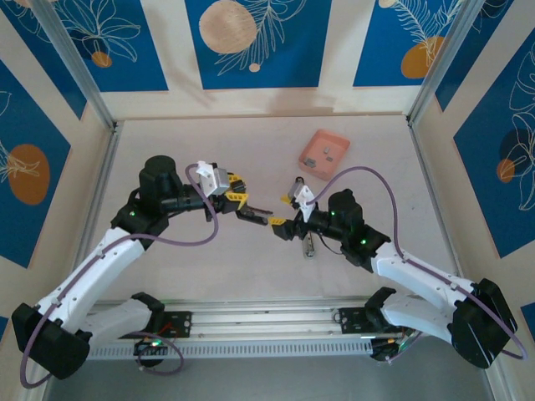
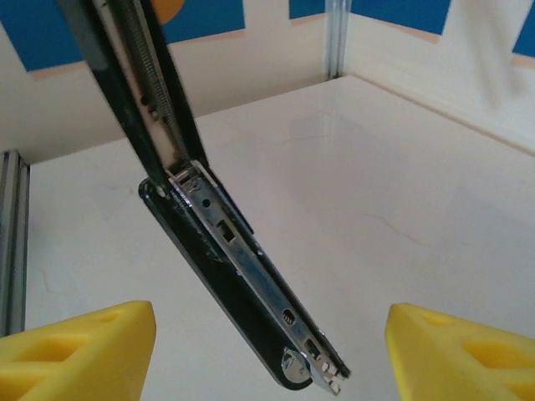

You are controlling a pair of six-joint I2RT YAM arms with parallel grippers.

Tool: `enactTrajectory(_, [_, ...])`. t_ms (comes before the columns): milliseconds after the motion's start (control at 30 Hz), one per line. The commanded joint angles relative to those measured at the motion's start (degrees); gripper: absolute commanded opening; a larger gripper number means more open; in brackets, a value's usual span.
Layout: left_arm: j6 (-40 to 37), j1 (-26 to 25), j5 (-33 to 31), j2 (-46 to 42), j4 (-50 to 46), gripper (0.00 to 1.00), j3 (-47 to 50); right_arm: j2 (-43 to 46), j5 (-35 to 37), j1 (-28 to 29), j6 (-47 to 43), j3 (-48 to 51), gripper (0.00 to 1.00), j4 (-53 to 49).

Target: Load the staples into the stapler

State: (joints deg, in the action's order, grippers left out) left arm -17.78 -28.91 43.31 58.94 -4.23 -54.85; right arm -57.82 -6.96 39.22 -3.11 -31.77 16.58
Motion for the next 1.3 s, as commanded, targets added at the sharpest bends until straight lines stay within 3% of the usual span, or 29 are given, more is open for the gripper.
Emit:
enactTrajectory(0, [2.1,-0.4,4.1,-1.3,7.6,0.03,0.7,1.0,-3.9,-0.3,-8.2,-2.4,0.73,-1.8])
enactTrajectory(167, [3.5,-0.4,5.8,-0.5,9.2,0.03,1.4,0.6,-3.8,0.1,-12.6,-4.2,0.71,-4.7])
enactTrajectory(467, [5.1,-0.4,10.8,1.2,12.9,0.03,1.9,-2.6,-13.5,1.1,-21.9,-8.7,0.69,-11.9])
enactTrajectory(633, [6.0,-0.4,13.4,2.1,14.6,0.03,1.6,-5.7,-16.5,1.5,-21.9,-9.3,0.68,-8.9])
enactTrajectory(767, [5.8,-0.4,15.5,2.5,14.5,0.03,1.2,-7.7,-22.4,-1.9,-19.6,-9.3,0.68,-4.7])
enactTrajectory(1000, [7.0,-0.4,16.7,2.5,17.6,0.04,2.2,-12.0,-34.7,-3.8,-20.6,-14.2,0.65,-12.0])
enactTrajectory(1267, [9.6,-0.5,17.9,3.0,21.5,0.04,2.7,-15.7,-37.2,-4.4,-19.7,-17.2,0.57,-12.8])
